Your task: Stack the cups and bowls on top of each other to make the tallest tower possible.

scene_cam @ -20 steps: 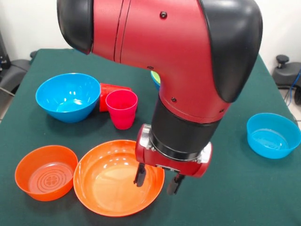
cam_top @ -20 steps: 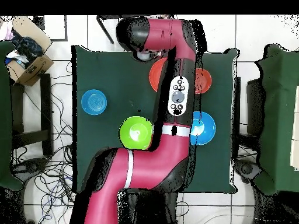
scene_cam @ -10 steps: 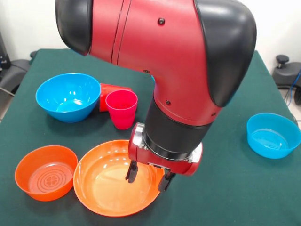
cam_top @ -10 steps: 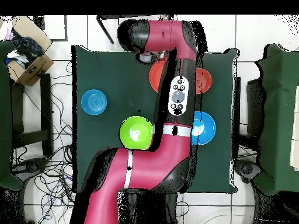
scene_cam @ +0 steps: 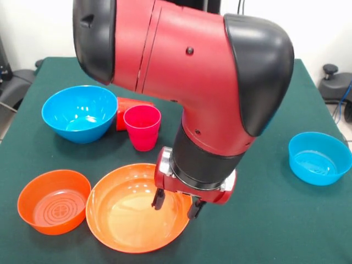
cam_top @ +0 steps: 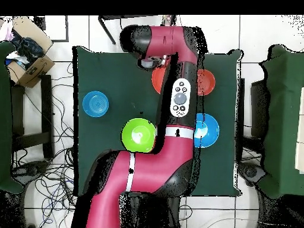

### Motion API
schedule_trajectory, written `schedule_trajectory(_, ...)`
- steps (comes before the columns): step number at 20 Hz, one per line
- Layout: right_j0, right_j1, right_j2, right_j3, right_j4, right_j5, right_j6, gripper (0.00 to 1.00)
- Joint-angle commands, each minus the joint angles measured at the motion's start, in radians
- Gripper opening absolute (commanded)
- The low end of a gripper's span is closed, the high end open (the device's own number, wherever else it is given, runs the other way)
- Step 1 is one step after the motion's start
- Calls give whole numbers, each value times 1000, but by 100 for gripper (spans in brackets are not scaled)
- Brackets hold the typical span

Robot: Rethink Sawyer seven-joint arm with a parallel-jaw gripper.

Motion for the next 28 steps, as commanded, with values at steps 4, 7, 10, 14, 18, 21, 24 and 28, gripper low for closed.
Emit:
schedule_trajectory(4, -5, -22, 46, 227, 38, -87, -237, 100)
schedule_trajectory(7, -6, -39, 38, 271, 50, -111, -226, 100)
schedule_trajectory(10, -7, -48, 31, 299, 49, -141, -215, 100)
schedule_trajectory(14, -11, -44, 9, 321, 30, -163, -200, 100)
schedule_trajectory(18, -16, -49, -22, 364, 10, -198, -179, 100)
schedule_trajectory(21, -18, -50, -44, 390, 1, -214, -178, 100)
schedule_trajectory(24, -20, -43, -58, 403, 1, -229, -181, 100)
schedule_trajectory(28, -15, -29, -68, 385, 0, -229, -168, 100)
